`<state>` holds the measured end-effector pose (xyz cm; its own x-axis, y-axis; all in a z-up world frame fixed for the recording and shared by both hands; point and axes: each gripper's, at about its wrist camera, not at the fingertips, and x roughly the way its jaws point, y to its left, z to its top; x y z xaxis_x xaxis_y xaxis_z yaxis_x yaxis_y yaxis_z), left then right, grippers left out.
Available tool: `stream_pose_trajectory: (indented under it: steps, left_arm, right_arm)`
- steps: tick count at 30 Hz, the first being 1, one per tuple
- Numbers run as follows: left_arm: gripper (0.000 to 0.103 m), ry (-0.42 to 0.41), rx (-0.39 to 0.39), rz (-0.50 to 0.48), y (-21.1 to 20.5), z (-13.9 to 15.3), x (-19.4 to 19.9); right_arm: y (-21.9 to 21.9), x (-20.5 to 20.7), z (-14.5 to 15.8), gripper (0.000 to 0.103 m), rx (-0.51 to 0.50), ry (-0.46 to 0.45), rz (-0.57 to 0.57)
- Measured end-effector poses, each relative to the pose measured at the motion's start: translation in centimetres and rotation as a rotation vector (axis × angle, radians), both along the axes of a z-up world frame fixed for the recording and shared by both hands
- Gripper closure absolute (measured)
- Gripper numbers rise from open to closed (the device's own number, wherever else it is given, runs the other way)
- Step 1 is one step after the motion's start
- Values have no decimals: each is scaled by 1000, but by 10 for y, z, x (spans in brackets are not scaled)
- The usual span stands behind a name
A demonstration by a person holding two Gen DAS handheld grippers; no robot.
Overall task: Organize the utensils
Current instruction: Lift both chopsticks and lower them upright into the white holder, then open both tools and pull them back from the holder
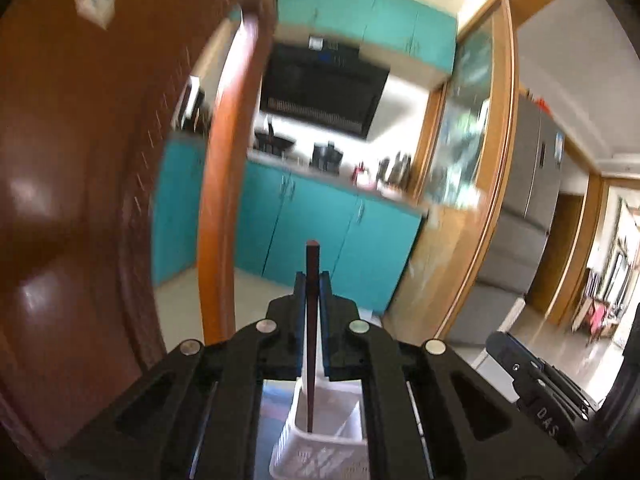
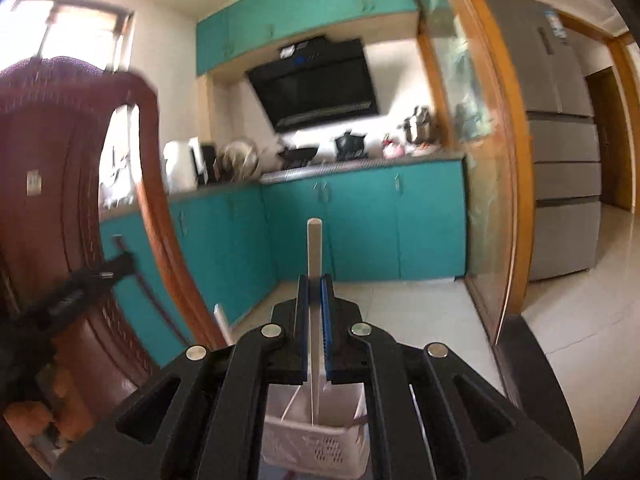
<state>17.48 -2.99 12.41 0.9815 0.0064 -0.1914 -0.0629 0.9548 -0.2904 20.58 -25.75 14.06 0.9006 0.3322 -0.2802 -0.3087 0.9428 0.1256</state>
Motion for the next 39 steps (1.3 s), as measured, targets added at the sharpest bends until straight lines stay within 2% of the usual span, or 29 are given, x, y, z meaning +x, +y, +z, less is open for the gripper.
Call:
stream_pose_trajectory:
  steps: [2, 5, 7, 9, 12, 16, 19, 21, 22, 24, 26, 27, 28, 31, 34, 37, 39]
  left_arm:
    - [96, 48, 28, -15, -7, -11, 8]
    - [96, 72, 54, -29, -9, -18, 13]
    - [94, 73, 56, -35, -10, -20, 9]
    - [92, 68, 50, -45, -9, -21, 2]
    - [89, 43, 42, -49, 0, -24, -29]
    - [86, -6, 81, -3, 4, -29, -62]
    - [86, 17, 116, 32, 9, -53, -83]
    - [86, 120, 126, 21, 12, -83, -82]
    - [86, 169, 126, 17, 12, -94, -77]
    - [86, 334, 111, -16, 16, -128, -65]
    - [86, 449, 98, -49, 17, -150, -57]
    - [86, 507, 105, -60, 16, -161, -54]
    - [86, 541, 111, -61, 16, -168, -53]
    - [86, 630, 124, -63, 17, -185, -50]
    - [85, 672, 115, -71, 21, -193, -51]
    - [79, 682, 126, -70, 22, -194, -53]
    - [78, 696, 137, -61, 21, -196, -50]
  right_arm:
    - [3, -1, -6, 96, -18, 29, 1]
    - [-1, -7, -8, 95, -18, 35, -7]
    - [-8, -13, -2, 90, 3, 39, -14]
    - [-15, -24, 6, 74, 25, 17, -19]
    - [-28, -45, 23, 68, 52, -35, -26]
    - [-38, -73, 37, 66, 71, -81, -2]
    - [-38, -94, 40, 66, 71, -60, 102]
    - [-30, -101, 29, 66, 45, -15, 165]
    - [-21, -105, 15, 66, 18, 13, 192]
    - [-3, -103, -15, 66, -63, 73, 199]
    - [18, -84, -64, 67, -159, 224, 197]
    - [25, -68, -89, 69, -191, 330, 185]
    - [30, -49, -120, 69, -224, 474, 156]
    - [31, -23, -169, 69, -243, 681, 88]
    - [33, -15, -188, 65, -252, 768, 66]
    - [41, -13, -190, 57, -264, 755, 71]
    - [47, -11, -192, 52, -276, 740, 68]
